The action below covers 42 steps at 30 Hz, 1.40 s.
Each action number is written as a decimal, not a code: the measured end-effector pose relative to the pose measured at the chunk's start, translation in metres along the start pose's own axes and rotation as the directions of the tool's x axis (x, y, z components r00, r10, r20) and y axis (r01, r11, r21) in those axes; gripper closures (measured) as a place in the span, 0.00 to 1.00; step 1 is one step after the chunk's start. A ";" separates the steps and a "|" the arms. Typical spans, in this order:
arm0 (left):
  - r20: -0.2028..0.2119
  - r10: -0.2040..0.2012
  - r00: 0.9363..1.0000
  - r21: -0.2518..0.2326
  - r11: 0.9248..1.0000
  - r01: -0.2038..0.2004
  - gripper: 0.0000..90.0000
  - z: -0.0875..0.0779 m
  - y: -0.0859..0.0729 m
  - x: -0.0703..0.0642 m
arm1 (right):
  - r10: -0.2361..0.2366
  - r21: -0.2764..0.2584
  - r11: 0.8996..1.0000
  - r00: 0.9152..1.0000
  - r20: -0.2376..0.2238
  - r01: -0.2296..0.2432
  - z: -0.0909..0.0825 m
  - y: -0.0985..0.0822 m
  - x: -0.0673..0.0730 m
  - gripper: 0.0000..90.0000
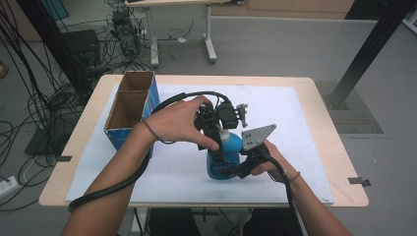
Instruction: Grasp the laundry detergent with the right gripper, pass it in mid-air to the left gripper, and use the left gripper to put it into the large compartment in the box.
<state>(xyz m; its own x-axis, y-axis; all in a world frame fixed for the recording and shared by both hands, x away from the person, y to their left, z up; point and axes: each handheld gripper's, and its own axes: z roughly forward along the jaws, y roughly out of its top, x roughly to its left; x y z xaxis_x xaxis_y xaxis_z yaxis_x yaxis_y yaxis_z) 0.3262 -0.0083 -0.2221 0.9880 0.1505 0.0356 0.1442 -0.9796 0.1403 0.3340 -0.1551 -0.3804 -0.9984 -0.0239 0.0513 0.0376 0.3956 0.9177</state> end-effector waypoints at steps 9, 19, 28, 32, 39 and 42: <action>-0.001 -0.003 1.000 -0.004 1.000 0.003 0.07 0.000 0.000 0.000 | 0.000 -0.001 1.000 1.000 -0.002 0.000 0.000 0.000 0.000 0.46; 0.002 -0.005 1.000 -0.006 1.000 0.005 0.07 0.000 0.000 -0.001 | 0.003 0.002 1.000 1.000 -0.004 -0.003 0.001 -0.001 0.000 0.46; -0.001 -0.005 1.000 -0.006 1.000 0.005 0.07 0.000 0.000 -0.001 | 0.003 0.002 1.000 1.000 -0.002 -0.003 0.001 -0.001 0.000 0.46; 0.000 -0.008 1.000 -0.004 1.000 0.008 0.07 0.000 0.000 -0.001 | 0.005 0.002 1.000 1.000 -0.003 -0.005 0.001 -0.001 0.000 0.46; -0.001 -0.010 1.000 -0.005 1.000 0.010 0.08 0.000 -0.001 -0.001 | 0.003 0.003 1.000 1.000 -0.002 -0.003 0.001 -0.001 0.000 0.46; -0.005 -0.012 1.000 -0.004 1.000 0.012 0.08 0.000 0.000 -0.001 | 0.002 0.003 1.000 1.000 -0.003 -0.002 0.001 -0.001 0.000 0.46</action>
<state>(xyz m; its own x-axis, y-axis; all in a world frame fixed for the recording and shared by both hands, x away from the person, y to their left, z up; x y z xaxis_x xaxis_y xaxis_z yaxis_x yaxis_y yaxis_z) 0.3252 -0.0080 -0.2219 0.9859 0.1628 0.0392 0.1556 -0.9771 0.1448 0.3335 -0.1544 -0.3819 -0.9982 -0.0253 0.0544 0.0398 0.3988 0.9162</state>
